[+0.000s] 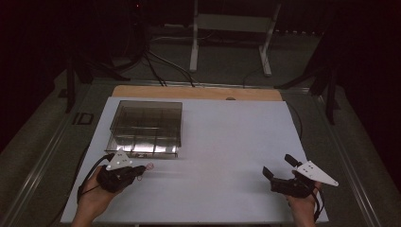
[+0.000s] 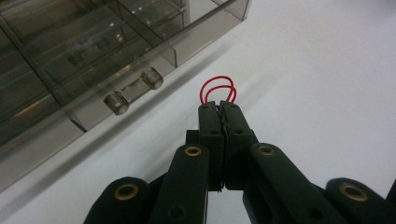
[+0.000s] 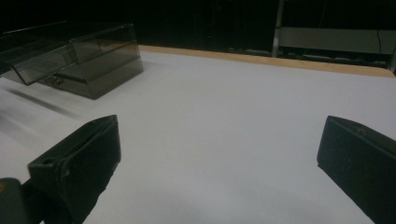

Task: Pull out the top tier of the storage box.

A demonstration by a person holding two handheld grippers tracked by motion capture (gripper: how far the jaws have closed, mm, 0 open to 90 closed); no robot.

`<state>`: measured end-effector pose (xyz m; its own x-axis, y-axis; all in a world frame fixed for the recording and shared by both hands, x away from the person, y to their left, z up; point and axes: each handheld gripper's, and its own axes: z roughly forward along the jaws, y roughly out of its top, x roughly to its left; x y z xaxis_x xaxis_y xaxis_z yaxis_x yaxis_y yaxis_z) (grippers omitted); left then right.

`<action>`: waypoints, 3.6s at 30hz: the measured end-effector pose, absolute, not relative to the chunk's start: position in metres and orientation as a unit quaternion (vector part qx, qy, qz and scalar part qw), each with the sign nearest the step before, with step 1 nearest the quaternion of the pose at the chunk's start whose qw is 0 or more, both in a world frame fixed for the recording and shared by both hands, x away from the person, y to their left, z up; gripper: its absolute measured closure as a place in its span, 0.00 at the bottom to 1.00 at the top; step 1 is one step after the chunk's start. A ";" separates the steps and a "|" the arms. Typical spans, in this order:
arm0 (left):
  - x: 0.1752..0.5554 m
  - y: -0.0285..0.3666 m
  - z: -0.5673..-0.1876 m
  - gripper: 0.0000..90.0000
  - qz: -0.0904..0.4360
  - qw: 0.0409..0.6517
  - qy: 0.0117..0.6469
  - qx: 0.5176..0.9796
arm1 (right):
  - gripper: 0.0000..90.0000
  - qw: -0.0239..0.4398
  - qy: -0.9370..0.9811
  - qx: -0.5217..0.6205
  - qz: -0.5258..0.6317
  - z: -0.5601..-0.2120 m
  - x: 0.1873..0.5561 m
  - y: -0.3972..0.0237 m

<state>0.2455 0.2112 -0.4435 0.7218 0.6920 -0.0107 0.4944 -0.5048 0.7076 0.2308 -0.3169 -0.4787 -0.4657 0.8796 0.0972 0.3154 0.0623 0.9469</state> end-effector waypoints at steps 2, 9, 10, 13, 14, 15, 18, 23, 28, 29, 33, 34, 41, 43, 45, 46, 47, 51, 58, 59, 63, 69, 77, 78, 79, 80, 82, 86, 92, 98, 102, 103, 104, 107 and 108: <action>0.246 0.212 -0.441 1.00 0.139 0.359 0.345 0.856 | 0.00 0.269 0.677 0.441 0.524 -0.479 0.231 -0.317; 0.248 0.213 -0.432 1.00 0.144 0.361 0.341 0.856 | 0.00 0.269 0.678 0.441 0.523 -0.479 0.231 -0.317; 0.248 0.214 -0.431 1.00 0.144 0.362 0.341 0.856 | 0.00 0.269 0.678 0.441 0.523 -0.479 0.231 -0.317; 0.250 0.214 -0.427 1.00 0.146 0.362 0.339 0.856 | 0.00 0.268 0.677 0.442 0.523 -0.479 0.231 -0.317; 0.250 0.215 -0.426 1.00 0.148 0.362 0.339 0.856 | 0.00 0.268 0.677 0.442 0.524 -0.479 0.231 -0.317; 0.250 0.215 -0.426 1.00 0.148 0.362 0.339 0.856 | 0.00 0.268 0.677 0.442 0.524 -0.479 0.231 -0.317; 0.251 0.217 -0.422 1.00 0.150 0.366 0.340 0.853 | 0.00 0.268 0.677 0.442 0.524 -0.479 0.231 -0.317; 0.253 0.219 -0.417 1.00 0.156 0.367 0.342 0.851 | 0.00 0.268 0.677 0.442 0.524 -0.479 0.231 -0.317; 0.255 0.222 -0.414 1.00 0.162 0.369 0.345 0.848 | 0.00 0.268 0.677 0.442 0.524 -0.479 0.231 -0.317; 0.256 0.222 -0.413 1.00 0.162 0.369 0.344 0.848 | 0.00 0.268 0.677 0.442 0.524 -0.479 0.231 -0.317; 0.258 0.224 -0.411 1.00 0.164 0.369 0.348 0.846 | 0.00 0.268 0.677 0.442 0.524 -0.479 0.231 -0.317; 0.258 0.224 -0.411 1.00 0.165 0.370 0.348 0.845 | 0.00 0.268 0.677 0.442 0.524 -0.479 0.231 -0.317; 0.263 0.226 -0.409 1.00 0.168 0.370 0.352 0.843 | 0.00 0.268 0.676 0.442 0.524 -0.479 0.231 -0.317; 0.264 0.227 -0.408 1.00 0.168 0.370 0.355 0.842 | 0.00 0.268 0.676 0.442 0.525 -0.479 0.231 -0.317; 0.265 0.228 -0.408 1.00 0.170 0.369 0.356 0.842 | 0.00 0.268 0.676 0.442 0.525 -0.479 0.231 -0.317; 0.265 0.228 -0.407 1.00 0.170 0.370 0.357 0.841 | 0.00 0.268 0.676 0.442 0.525 -0.479 0.231 -0.317; 0.266 0.228 -0.407 1.00 0.171 0.370 0.357 0.840 | 0.00 0.268 0.677 0.442 0.524 -0.479 0.231 -0.317; 0.268 0.230 -0.406 1.00 0.173 0.370 0.360 0.839 | 0.00 0.268 0.677 0.442 0.524 -0.479 0.231 -0.317; 0.271 0.234 -0.404 1.00 0.176 0.370 0.368 0.835 | 0.00 0.267 0.677 0.442 0.524 -0.479 0.231 -0.317; 0.271 0.234 -0.404 1.00 0.177 0.370 0.368 0.834 | 0.00 0.268 0.677 0.442 0.524 -0.479 0.231 -0.317; 0.273 0.235 -0.403 1.00 0.180 0.369 0.375 0.831 | 0.00 0.268 0.677 0.441 0.524 -0.479 0.231 -0.317; 0.277 0.238 -0.404 1.00 0.182 0.371 0.386 0.825 | 0.00 0.268 0.677 0.442 0.524 -0.479 0.231 -0.317; 0.283 0.241 -0.404 1.00 0.190 0.365 0.396 0.821 | 0.00 0.268 0.677 0.442 0.524 -0.479 0.231 -0.317; 0.283 0.241 -0.404 1.00 0.191 0.364 0.398 0.820 | 0.00 0.268 0.677 0.441 0.524 -0.479 0.231 -0.317; 0.284 0.241 -0.404 1.00 0.191 0.364 0.399 0.820 | 0.00 0.268 0.677 0.441 0.524 -0.479 0.231 -0.317; 0.285 0.242 -0.404 1.00 0.192 0.363 0.400 0.819 | 0.00 0.268 0.677 0.441 0.524 -0.479 0.231 -0.317; 0.286 0.242 -0.404 1.00 0.195 0.360 0.404 0.818 | 0.00 0.268 0.677 0.442 0.524 -0.479 0.231 -0.317; 0.288 0.243 -0.404 1.00 0.200 0.355 0.408 0.817 | 0.00 0.267 0.678 0.442 0.524 -0.479 0.231 -0.317; 0.291 0.245 -0.404 1.00 0.209 0.352 0.418 0.811 | 0.00 0.268 0.678 0.441 0.524 -0.479 0.231 -0.317; 0.294 0.248 -0.407 1.00 0.217 0.350 0.425 0.806 | 0.00 0.268 0.678 0.441 0.524 -0.479 0.231 -0.317; 0.296 0.250 -0.409 1.00 0.220 0.349 0.429 0.804 | 0.00 0.268 0.677 0.442 0.524 -0.479 0.231 -0.317; 0.297 0.251 -0.409 1.00 0.222 0.349 0.431 0.802 | 0.00 0.268 0.677 0.442 0.523 -0.479 0.231 -0.317; 0.297 0.252 -0.410 1.00 0.224 0.348 0.431 0.802 | 0.00 0.269 0.677 0.441 0.524 -0.479 0.231 -0.318; 0.298 0.254 -0.410 1.00 0.226 0.346 0.433 0.801 | 0.00 0.268 0.677 0.442 0.524 -0.479 0.231 -0.318; 0.298 0.254 -0.411 1.00 0.227 0.346 0.434 0.800 | 0.00 0.268 0.677 0.442 0.524 -0.479 0.231 -0.318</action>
<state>0.2982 0.2542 -0.4105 0.5200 0.8518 0.0638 0.5374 -0.3843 0.7507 0.2313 -0.3175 -0.4791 -0.4653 0.8796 0.0992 0.3174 0.0612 0.9463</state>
